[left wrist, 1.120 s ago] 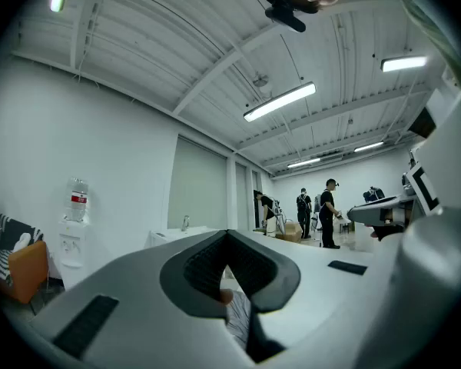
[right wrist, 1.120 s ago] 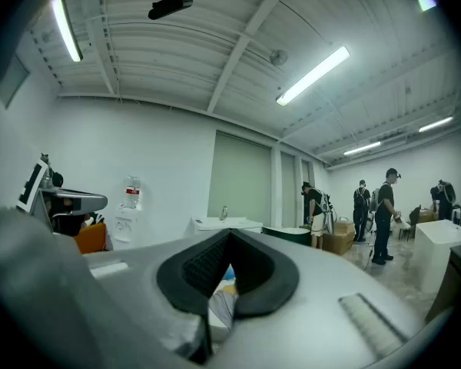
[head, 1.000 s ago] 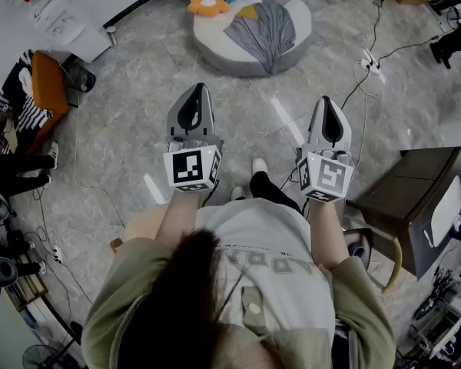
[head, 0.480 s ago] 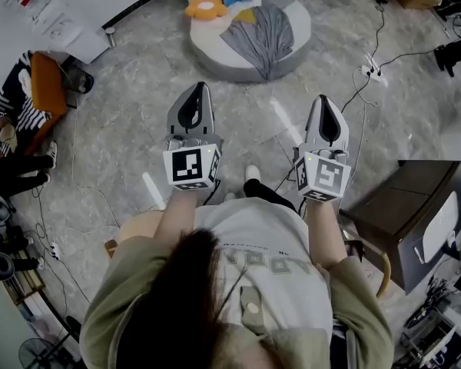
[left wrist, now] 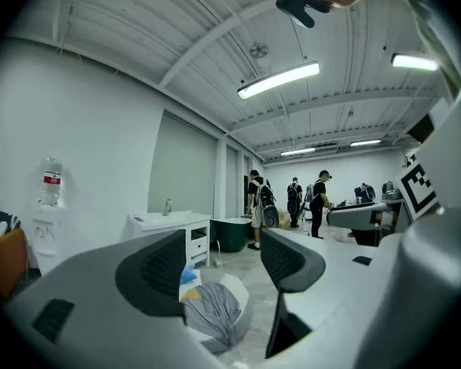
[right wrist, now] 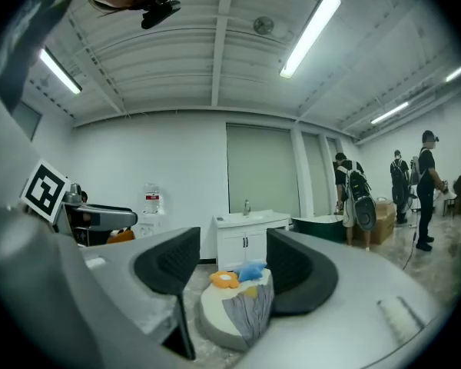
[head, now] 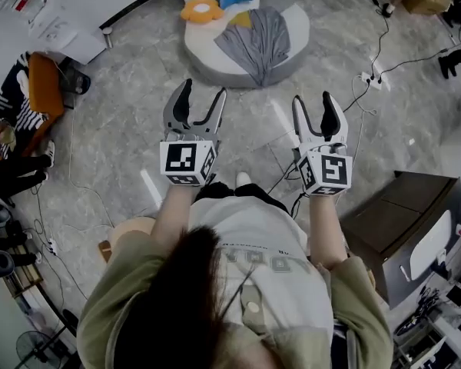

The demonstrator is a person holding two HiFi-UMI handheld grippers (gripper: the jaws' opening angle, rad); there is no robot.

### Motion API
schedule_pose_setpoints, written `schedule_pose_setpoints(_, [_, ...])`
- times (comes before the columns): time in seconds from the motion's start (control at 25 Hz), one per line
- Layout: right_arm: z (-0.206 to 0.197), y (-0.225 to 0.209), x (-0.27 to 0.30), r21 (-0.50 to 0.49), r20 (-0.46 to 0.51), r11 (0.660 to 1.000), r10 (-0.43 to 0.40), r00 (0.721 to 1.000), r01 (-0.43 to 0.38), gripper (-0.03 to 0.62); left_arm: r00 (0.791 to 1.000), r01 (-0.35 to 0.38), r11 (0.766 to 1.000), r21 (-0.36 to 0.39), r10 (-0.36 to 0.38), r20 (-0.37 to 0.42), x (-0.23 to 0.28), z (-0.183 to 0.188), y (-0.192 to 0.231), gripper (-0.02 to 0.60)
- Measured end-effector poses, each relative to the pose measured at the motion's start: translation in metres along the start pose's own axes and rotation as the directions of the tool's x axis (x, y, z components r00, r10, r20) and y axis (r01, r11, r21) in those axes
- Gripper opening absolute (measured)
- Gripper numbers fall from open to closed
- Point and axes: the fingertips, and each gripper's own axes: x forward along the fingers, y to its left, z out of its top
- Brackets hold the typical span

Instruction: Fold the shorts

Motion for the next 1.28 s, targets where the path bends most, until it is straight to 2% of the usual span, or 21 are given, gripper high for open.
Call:
schedule_pose_setpoints(0.24, [-0.006,-0.025,0.02,0.002,-0.023,1.0,-0.009,1.0,0.009,0.259,0.999,0.01,1.0,0.03,-0.008,-0.052,0.029,-0.009,-0.003,0.296])
schedule_pose_setpoints(0.44, [-0.016,-0.037,0.047,0.002,-0.036,0.999,-0.032,0.999,0.032,0.259,0.996,0.03,0.998,0.048,-0.026,-0.082,0.06,-0.021,0.01,0.296])
schedule_pose_setpoints(0.76, [-0.023,-0.067,0.124,-0.002,-0.055,0.996,-0.084,0.995,0.084,0.259,0.995,0.063,0.998,0.014,-0.061,-0.08,0.156,-0.021,0.052,0.296])
schedule_pose_setpoints(1.04, [-0.008,-0.096,0.204,-0.029,-0.064,0.996,-0.082,0.995,0.081,0.259,0.995,0.065,0.998,-0.006,-0.065,-0.07,0.246,-0.008,0.091,0.296])
schedule_pose_setpoints(1.28, [-0.008,-0.129,0.247,-0.039,-0.068,0.995,-0.098,0.993,0.096,0.259,0.994,0.076,0.997,0.0,-0.076,-0.081,0.294,-0.005,0.103,0.296])
